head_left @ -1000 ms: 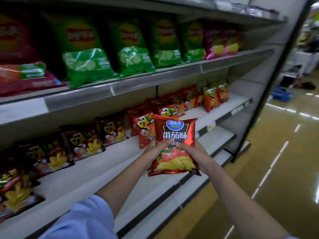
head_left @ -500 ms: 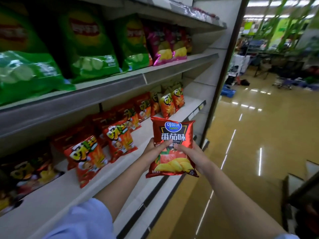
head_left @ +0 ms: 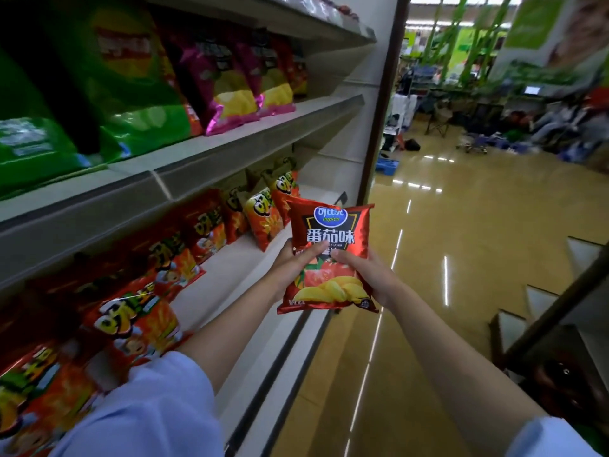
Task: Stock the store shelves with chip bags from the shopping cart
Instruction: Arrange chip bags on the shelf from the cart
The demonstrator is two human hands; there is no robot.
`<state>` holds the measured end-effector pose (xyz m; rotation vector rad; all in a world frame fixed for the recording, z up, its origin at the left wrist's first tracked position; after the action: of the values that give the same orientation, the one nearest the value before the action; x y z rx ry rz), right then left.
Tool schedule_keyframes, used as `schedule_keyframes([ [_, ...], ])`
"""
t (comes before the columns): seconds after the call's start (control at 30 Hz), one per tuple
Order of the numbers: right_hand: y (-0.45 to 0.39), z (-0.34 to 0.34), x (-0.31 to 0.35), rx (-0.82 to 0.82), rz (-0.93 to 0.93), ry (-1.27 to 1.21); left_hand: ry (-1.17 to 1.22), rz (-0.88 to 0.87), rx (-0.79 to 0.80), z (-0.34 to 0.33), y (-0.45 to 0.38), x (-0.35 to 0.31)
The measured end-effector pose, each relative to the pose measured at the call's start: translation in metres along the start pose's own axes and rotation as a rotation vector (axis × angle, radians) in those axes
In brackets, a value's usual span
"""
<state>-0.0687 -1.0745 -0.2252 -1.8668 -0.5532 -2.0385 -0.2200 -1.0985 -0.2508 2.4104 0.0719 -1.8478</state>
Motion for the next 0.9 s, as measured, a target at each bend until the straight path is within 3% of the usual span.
schedule_keyframes([
  [0.47, -0.118, 0.139, -0.014, 0.003, 0.005, -0.062, -0.096, -0.015, -0.065, -0.085, -0.147, 0.002],
  [0.7, -0.213, 0.226, 0.041, 0.137, 0.084, -0.008, -0.105, -0.125, -0.178, -0.140, -0.239, -0.045],
  [0.9, -0.278, 0.251, 0.095, 0.271, 0.223, -0.009, -0.105, -0.221, -0.300, -0.160, -0.289, -0.096],
])
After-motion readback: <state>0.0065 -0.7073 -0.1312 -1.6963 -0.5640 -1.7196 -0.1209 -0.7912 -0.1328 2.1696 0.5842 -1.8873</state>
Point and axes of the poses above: each hand's wrist, its own y-axis away from the middle knuckle, its own z-axis out of the back of the hand, x = y × z, the point moved 5 cm from there along -y, towards the middle knuckle, and after that the axes turned 6 degrees about y, right-handed, at the moved point
